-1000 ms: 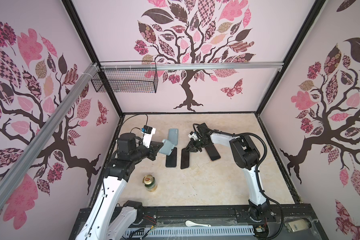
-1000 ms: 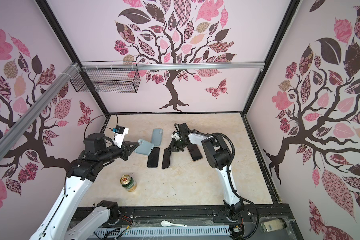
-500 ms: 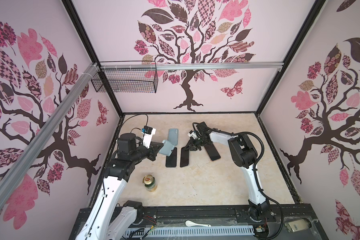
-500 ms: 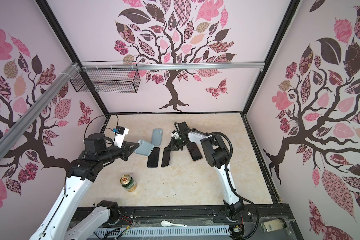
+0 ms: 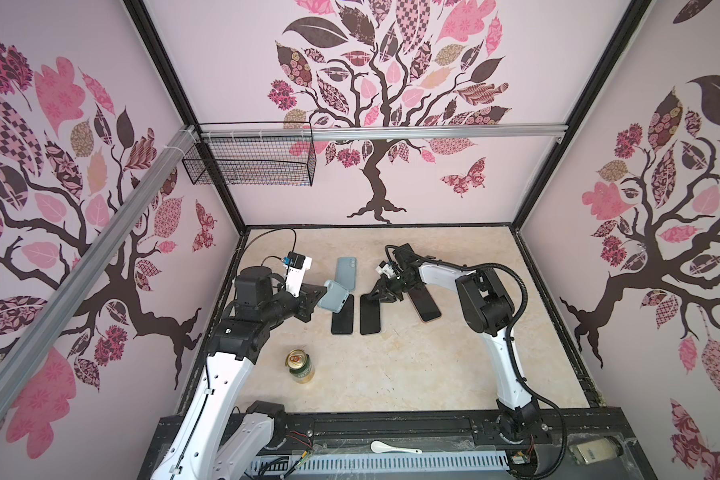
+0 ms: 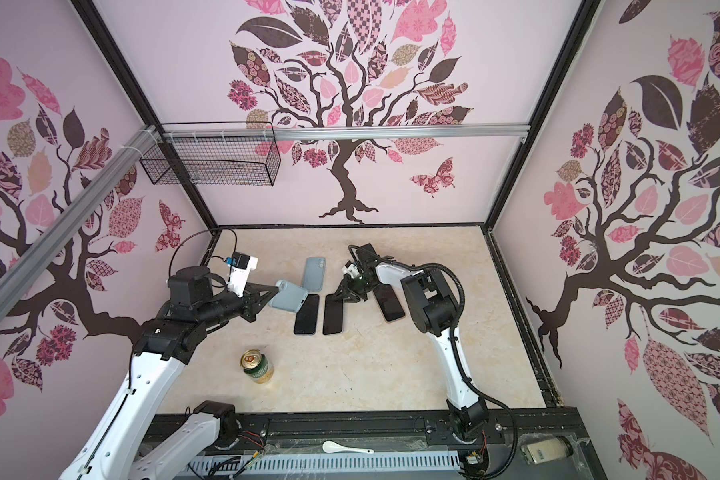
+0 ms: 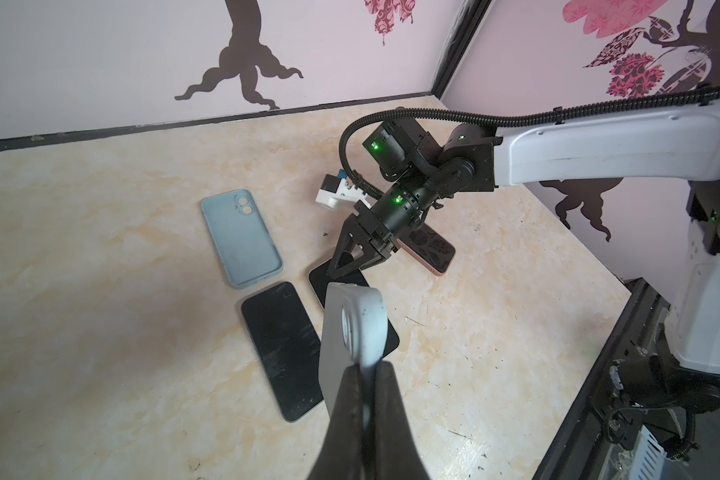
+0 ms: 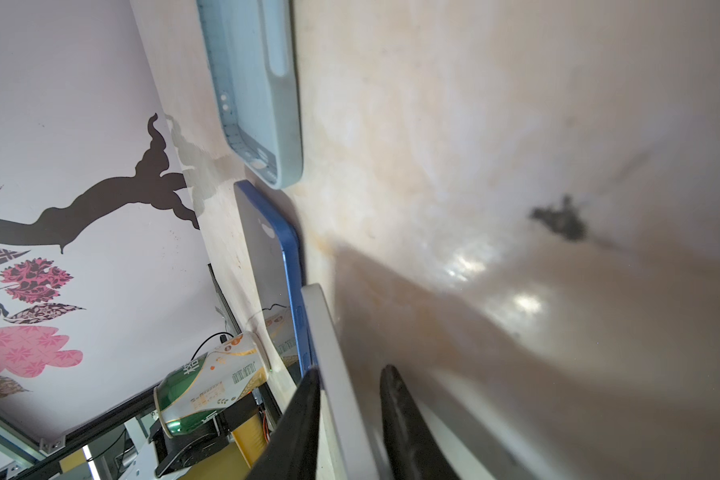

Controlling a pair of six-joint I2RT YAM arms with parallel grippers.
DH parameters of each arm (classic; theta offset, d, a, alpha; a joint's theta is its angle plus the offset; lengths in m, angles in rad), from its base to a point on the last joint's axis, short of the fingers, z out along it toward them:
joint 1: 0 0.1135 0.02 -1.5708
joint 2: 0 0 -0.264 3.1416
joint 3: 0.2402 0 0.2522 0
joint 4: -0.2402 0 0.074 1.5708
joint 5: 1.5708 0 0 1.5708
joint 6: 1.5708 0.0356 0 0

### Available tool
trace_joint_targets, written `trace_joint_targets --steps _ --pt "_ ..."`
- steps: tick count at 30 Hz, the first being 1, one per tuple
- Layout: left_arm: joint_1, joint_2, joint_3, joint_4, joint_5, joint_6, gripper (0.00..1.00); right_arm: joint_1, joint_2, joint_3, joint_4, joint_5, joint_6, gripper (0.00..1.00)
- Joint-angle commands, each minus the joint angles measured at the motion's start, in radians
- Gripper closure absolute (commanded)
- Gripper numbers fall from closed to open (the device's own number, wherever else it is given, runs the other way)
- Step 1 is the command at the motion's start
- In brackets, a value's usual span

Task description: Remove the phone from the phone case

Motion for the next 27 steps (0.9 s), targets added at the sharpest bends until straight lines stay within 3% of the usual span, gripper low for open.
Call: trace_joint_targets --steps 1,7,11,27 --pt "0.005 -0.008 -0.024 0.004 0.010 0.008 1.00 -0.005 0.044 0.052 -0.039 0.015 -0.018 0.70" --pt "0.004 -0.010 -0.022 0.000 0.009 0.006 1.00 -0.008 0.025 0.035 -0.059 0.060 -0.037 0.71" --pt "0.005 -0.010 -0.020 -0.001 0.011 0.006 1.00 -0.010 -0.004 0.000 -0.053 0.092 -0.043 0.78" --pt "0.004 -0.015 -0.027 0.004 0.012 0.005 1.00 -0.032 -0.111 -0.181 0.081 0.119 0.021 0.82"
